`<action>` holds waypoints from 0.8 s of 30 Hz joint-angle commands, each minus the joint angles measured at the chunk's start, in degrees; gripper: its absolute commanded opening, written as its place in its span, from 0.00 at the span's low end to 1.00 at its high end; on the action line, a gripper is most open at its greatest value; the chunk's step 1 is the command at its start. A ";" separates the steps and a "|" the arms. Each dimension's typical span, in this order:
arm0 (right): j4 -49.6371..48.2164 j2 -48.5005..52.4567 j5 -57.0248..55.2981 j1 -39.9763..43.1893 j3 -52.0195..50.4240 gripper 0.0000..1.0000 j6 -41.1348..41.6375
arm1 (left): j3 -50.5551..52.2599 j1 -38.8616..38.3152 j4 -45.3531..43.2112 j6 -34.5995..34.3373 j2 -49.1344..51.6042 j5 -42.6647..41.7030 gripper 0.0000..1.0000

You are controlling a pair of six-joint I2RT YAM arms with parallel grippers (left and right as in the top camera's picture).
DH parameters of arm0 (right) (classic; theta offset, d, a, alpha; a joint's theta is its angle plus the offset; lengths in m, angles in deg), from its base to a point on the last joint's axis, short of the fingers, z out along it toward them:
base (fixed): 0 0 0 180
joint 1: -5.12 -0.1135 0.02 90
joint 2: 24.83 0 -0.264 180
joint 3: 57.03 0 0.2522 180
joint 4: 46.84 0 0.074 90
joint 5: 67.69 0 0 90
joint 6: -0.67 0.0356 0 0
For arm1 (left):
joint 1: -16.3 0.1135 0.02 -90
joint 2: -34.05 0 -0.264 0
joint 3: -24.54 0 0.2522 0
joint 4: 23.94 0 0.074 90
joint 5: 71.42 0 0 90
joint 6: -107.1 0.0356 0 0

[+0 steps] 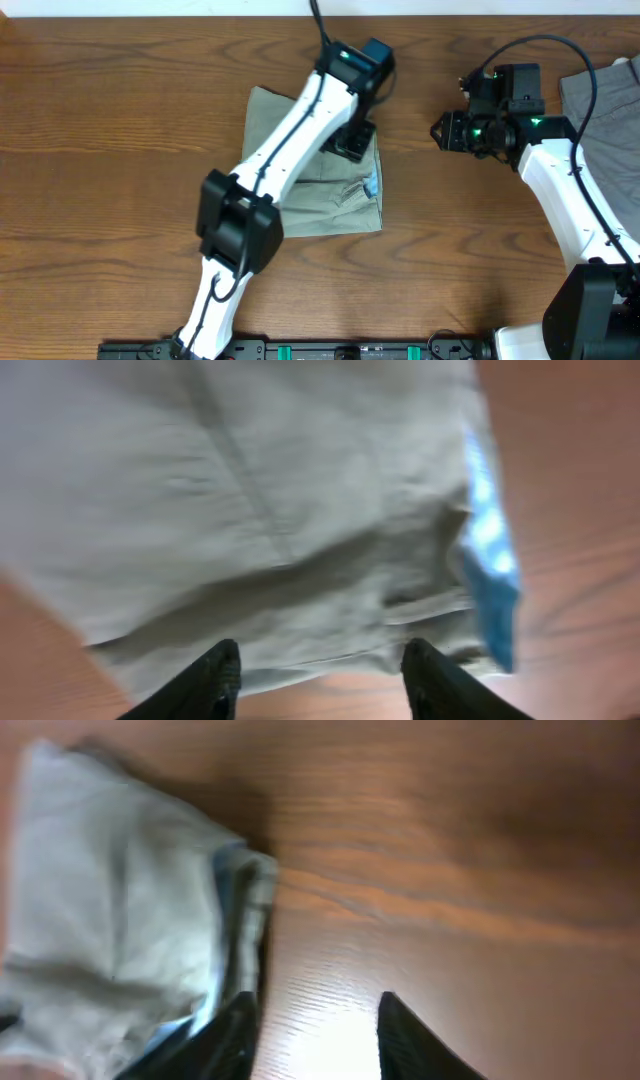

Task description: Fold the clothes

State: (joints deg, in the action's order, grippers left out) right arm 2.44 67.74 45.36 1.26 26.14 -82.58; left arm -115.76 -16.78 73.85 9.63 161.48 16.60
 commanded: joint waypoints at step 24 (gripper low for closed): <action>11.76 21.59 -8.37 -19.41 0.22 0.10 -10.58 | 29.49 20.46 -5.07 -0.50 -7.52 -13.64 0.06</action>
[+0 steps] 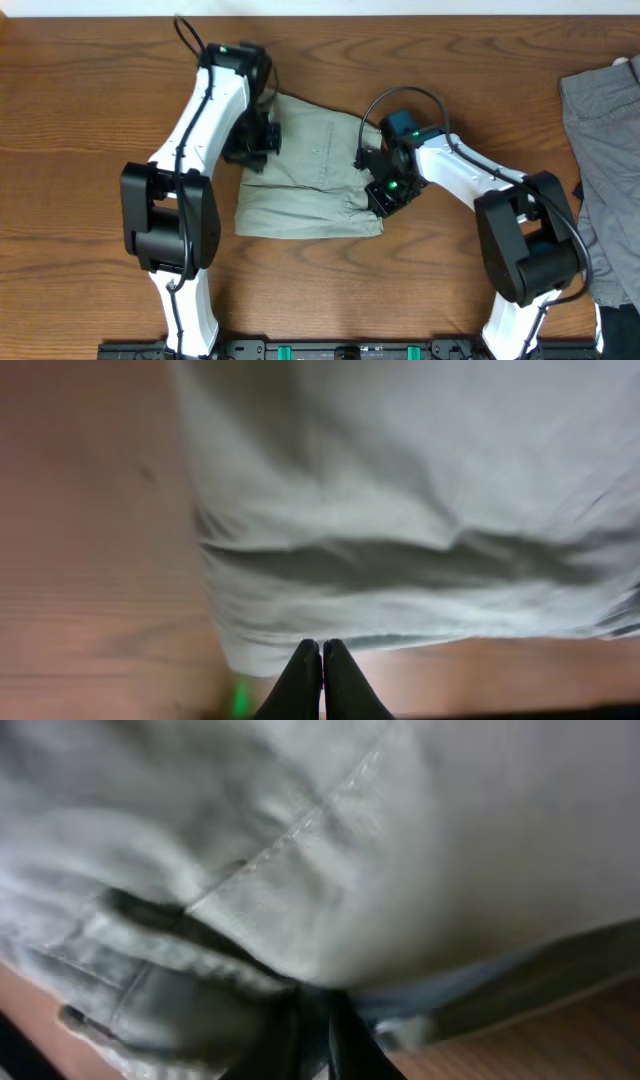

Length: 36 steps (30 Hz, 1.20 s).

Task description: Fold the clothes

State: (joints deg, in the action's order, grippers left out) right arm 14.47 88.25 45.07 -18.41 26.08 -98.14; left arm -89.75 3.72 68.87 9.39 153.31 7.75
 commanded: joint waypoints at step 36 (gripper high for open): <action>-9.01 -10.95 -0.83 1.18 3.08 0.09 4.02 | 22.27 1.27 -24.92 0.31 -25.94 0.85 0.06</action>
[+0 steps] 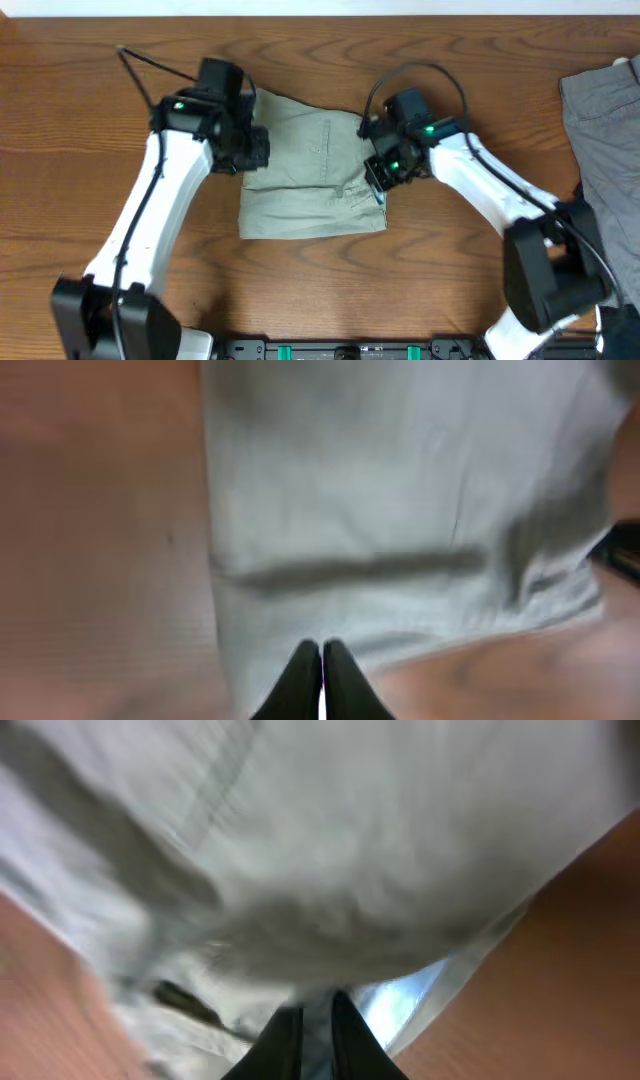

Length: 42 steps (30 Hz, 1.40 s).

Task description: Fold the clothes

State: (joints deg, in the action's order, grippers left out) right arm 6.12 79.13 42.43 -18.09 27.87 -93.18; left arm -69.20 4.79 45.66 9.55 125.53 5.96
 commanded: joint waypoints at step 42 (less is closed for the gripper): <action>-0.04 -1.31 4.04 0.09 1.27 0.59 -1.97 | 5.81 20.63 -13.97 10.97 20.87 -31.80 0.06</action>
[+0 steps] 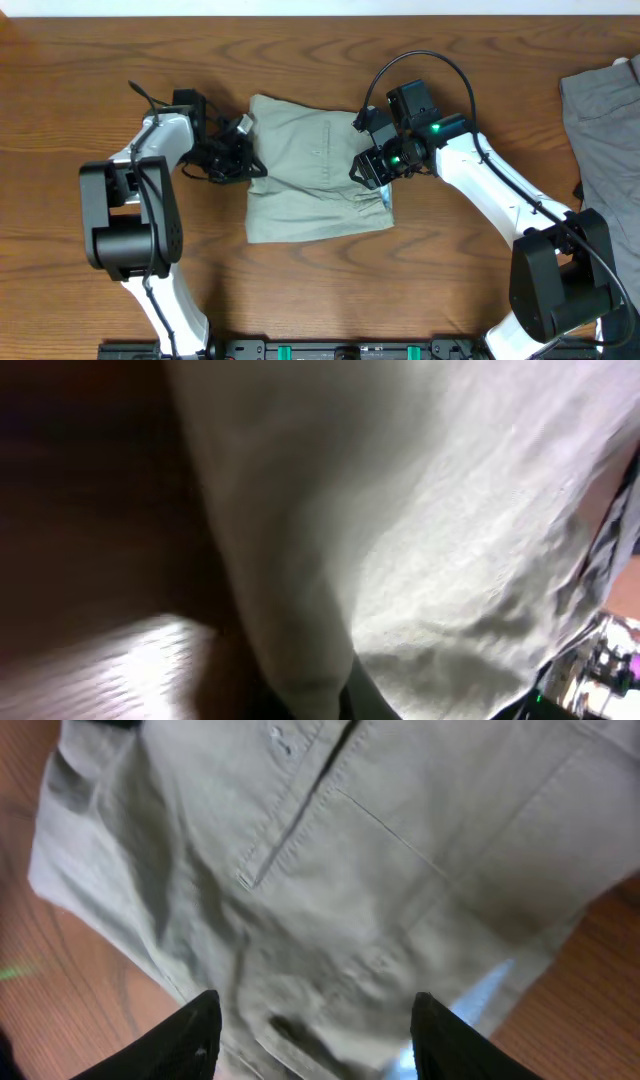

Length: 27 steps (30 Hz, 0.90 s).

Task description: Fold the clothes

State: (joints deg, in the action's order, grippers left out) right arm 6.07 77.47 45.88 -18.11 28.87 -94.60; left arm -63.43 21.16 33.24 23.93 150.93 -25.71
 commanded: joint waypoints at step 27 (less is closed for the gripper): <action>0.04 0.35 0.63 -0.09 0.26 0.58 1.40 | 10.54 28.83 -10.38 -52.35 -6.60 34.05 0.06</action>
State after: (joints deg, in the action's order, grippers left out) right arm 6.05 77.47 45.90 -18.11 28.87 -93.88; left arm -55.74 49.38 24.00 -23.08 143.21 5.37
